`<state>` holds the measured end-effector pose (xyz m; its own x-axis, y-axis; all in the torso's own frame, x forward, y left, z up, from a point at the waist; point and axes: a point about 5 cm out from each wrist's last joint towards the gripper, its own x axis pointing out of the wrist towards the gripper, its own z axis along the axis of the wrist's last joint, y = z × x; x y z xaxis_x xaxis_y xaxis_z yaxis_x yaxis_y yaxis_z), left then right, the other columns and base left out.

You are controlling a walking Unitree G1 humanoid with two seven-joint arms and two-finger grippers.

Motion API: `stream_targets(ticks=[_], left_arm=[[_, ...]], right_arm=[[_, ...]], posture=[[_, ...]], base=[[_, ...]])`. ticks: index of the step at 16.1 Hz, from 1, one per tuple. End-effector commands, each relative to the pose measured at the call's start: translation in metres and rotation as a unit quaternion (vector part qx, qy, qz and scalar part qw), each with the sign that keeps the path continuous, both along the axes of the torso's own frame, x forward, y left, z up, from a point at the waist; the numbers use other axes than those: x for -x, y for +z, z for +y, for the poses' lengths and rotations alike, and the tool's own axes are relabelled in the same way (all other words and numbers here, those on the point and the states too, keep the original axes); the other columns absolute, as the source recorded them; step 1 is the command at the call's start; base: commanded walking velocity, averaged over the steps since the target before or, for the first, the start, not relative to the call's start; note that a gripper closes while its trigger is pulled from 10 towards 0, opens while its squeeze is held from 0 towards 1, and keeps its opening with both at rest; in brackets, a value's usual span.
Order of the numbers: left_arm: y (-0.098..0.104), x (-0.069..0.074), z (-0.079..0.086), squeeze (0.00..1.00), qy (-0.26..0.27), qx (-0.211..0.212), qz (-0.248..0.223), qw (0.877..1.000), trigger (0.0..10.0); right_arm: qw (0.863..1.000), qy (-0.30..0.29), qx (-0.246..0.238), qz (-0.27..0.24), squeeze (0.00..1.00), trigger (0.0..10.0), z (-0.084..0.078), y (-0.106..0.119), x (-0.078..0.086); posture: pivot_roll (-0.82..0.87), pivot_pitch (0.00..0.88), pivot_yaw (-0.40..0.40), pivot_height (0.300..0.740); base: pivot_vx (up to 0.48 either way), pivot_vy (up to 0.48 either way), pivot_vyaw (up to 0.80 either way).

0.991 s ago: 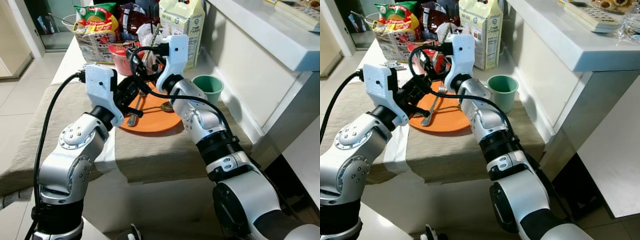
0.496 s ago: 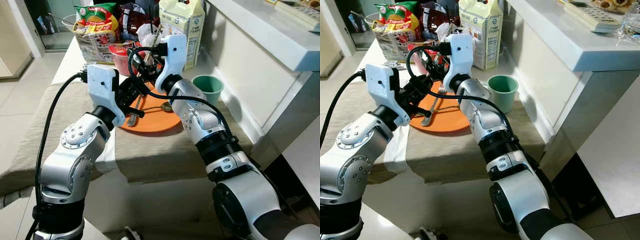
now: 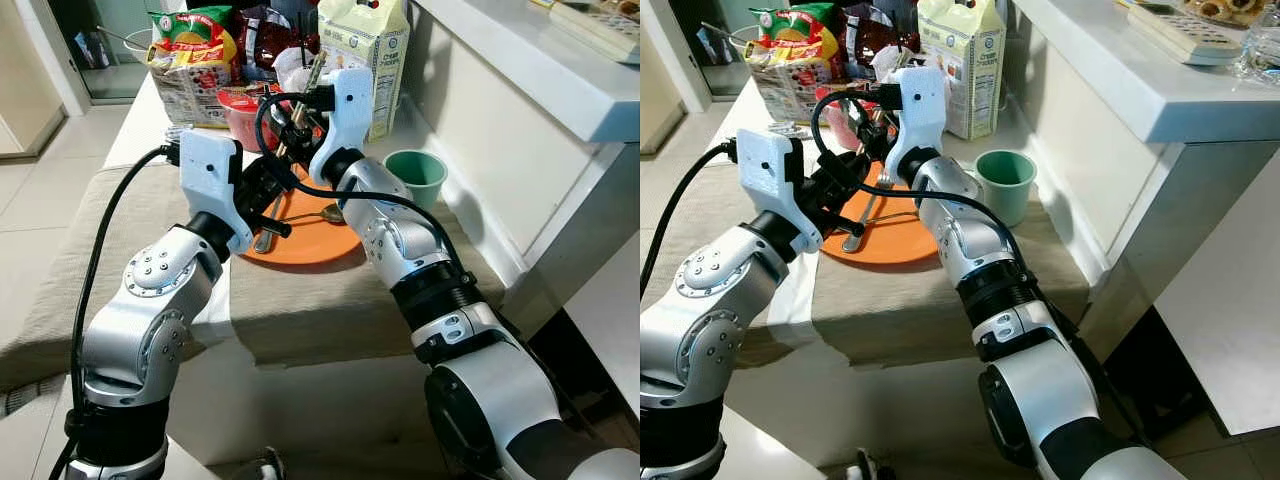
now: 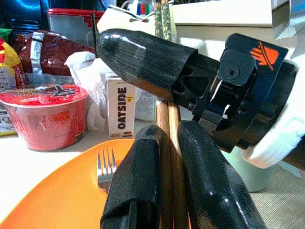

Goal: Setting the table

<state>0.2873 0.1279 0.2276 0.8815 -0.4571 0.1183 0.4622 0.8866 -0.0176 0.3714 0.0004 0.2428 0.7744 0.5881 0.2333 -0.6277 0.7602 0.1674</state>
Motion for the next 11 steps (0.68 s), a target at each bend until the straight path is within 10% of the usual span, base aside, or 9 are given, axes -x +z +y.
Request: stream_targets(ticks=[1, 9, 10, 11], left_arm=[[0.035, 0.015, -0.015, 0.0, -0.071, 0.005, -0.096, 0.993, 0.0], [0.019, 0.005, -0.005, 0.0, -0.03, -0.038, -0.072, 0.996, 0.8], [0.014, 0.002, -0.002, 0.0, -0.017, -0.044, -0.063, 0.997, 9.1], [0.013, 0.002, -0.001, 0.0, -0.015, -0.046, -0.058, 0.997, 10.0]], right_arm=[[0.995, -0.061, 0.015, 0.077, 0.0, 0.0, -0.017, -0.031, -0.009], [0.994, -0.061, 0.012, 0.086, 0.0, 0.0, -0.016, -0.033, -0.008], [0.993, -0.065, 0.018, 0.092, 0.0, 9.2, -0.016, -0.034, -0.009], [0.993, -0.066, 0.02, 0.094, 0.0, 9.9, -0.016, -0.035, -0.009]], posture=[[-0.01, 0.001, 0.025, 0.74], [0.0, 0.0, 0.025, 0.74], [0.0, 0.0, 0.025, 0.74], [0.0, 0.0, 0.024, 0.74]], base=[[0.0, 0.0, 0.0], [0.0, 0.0, 0.0], [0.0, 0.0, 0.0], [0.0, 0.0, 0.0]])
